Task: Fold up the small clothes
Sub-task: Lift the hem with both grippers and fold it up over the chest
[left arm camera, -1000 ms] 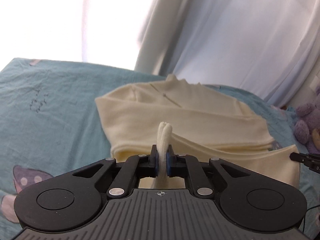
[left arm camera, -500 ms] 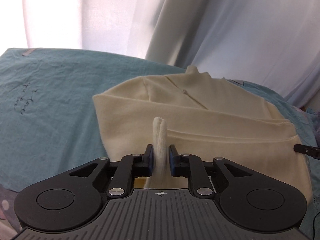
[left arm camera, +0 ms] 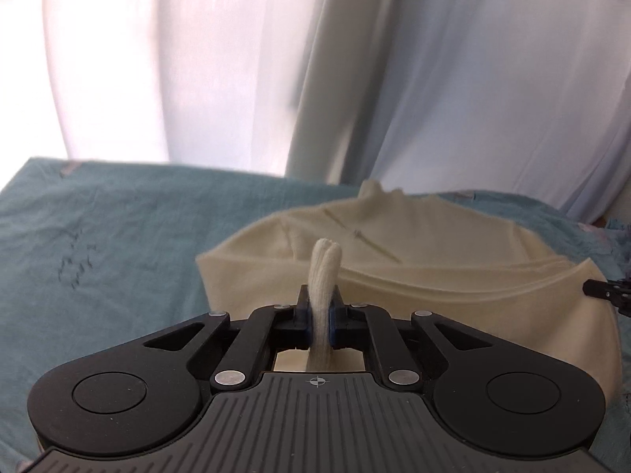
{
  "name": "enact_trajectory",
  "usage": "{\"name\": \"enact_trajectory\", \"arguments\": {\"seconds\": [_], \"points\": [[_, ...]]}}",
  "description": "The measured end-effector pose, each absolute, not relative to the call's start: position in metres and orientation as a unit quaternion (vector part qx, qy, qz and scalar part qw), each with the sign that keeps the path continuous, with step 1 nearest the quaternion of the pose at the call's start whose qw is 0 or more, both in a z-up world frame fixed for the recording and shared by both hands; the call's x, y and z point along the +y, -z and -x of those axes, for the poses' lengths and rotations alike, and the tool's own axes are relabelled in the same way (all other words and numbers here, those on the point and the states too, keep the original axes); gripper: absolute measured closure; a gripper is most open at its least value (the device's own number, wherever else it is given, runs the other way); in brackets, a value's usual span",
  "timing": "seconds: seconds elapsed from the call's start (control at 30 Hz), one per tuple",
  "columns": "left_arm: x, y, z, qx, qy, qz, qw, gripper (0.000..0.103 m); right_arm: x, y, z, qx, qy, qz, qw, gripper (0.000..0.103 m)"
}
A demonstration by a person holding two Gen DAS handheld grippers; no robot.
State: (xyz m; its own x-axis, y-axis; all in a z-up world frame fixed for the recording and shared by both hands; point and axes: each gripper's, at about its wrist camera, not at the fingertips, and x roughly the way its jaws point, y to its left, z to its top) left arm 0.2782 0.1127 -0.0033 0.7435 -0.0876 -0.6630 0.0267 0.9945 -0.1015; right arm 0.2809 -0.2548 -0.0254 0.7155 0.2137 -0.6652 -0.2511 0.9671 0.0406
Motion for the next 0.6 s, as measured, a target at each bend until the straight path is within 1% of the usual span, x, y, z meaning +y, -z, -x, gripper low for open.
{"name": "enact_trajectory", "arguments": {"seconds": [0.1,0.2,0.3,0.43,0.6], "points": [[0.113,-0.021,-0.306,0.324,0.018,0.028,0.946,0.094,-0.254,0.005,-0.301,0.322,-0.108,0.031,0.940,0.098],[0.110,-0.024,-0.347,0.301,-0.006,0.020,0.953,0.094,-0.246,-0.006,-0.336,0.296,-0.082,0.033,0.951,0.098],[0.101,-0.007,-0.385,0.293,-0.041,-0.003,0.955,0.094,-0.234,-0.005,-0.374,0.287,-0.053,0.035,0.956,0.098],[0.097,0.027,-0.423,0.320,-0.067,-0.002,0.945,0.094,-0.226,0.013,-0.412,0.299,-0.023,0.034,0.953,0.098],[0.094,0.059,-0.439,0.343,-0.090,-0.015,0.935,0.094,-0.219,0.046,-0.437,0.328,0.003,0.050,0.943,0.098]]}}
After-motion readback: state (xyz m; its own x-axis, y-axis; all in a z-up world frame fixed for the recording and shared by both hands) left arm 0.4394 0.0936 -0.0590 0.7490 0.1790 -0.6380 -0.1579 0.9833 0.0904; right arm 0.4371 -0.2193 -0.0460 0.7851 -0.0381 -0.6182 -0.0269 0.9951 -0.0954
